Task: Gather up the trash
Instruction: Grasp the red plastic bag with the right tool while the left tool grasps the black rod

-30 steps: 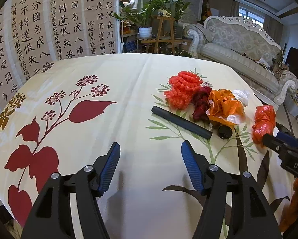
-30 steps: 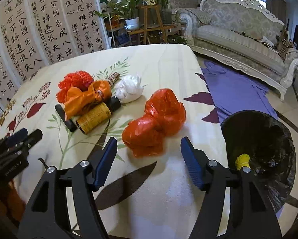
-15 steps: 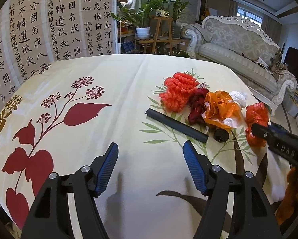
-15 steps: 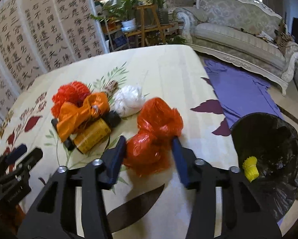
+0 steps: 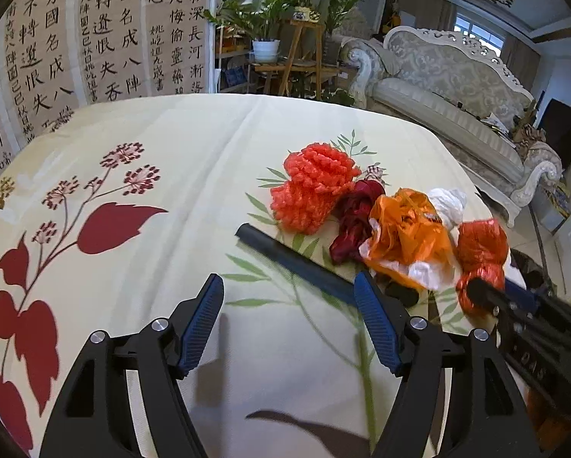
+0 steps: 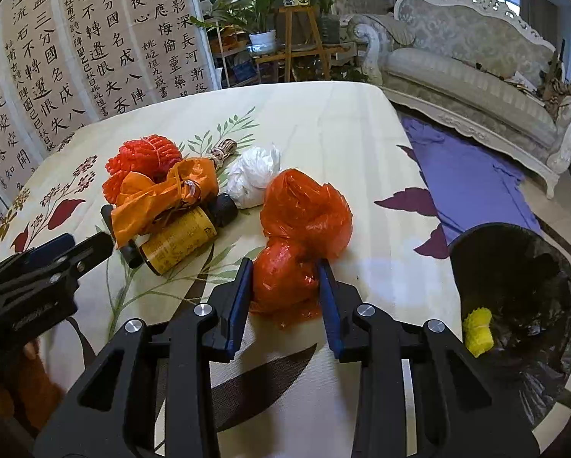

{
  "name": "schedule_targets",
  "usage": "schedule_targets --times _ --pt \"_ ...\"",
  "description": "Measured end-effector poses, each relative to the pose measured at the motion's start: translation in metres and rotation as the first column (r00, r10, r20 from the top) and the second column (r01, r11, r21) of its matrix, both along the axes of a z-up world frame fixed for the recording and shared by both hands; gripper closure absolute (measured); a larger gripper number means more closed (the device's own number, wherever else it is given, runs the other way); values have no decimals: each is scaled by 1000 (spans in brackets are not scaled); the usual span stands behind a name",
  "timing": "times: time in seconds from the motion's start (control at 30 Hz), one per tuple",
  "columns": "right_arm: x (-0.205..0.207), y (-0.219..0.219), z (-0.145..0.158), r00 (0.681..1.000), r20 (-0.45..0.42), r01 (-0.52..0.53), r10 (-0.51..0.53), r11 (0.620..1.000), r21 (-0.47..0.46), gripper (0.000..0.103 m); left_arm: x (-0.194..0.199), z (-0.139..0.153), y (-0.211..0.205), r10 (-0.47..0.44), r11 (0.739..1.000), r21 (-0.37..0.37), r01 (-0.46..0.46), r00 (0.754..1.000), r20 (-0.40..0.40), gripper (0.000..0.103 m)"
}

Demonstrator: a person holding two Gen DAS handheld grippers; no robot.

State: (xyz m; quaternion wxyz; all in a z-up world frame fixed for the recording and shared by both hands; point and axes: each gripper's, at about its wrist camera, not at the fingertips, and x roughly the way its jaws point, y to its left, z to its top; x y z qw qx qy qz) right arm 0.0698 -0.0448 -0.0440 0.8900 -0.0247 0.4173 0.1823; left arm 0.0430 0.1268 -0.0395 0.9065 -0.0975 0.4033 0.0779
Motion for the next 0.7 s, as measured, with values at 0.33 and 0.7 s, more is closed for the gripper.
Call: schedule_targets --times 0.33,0.7 --pt "3 -1 -2 1000 -14 -5 5 1000 20 69 8 -9 -4 -2 1000 18 4 998 -63 32" --pt "3 -1 -2 1000 -13 -5 5 1000 20 69 -18 -8 11 24 999 32 -22 997 -76 32"
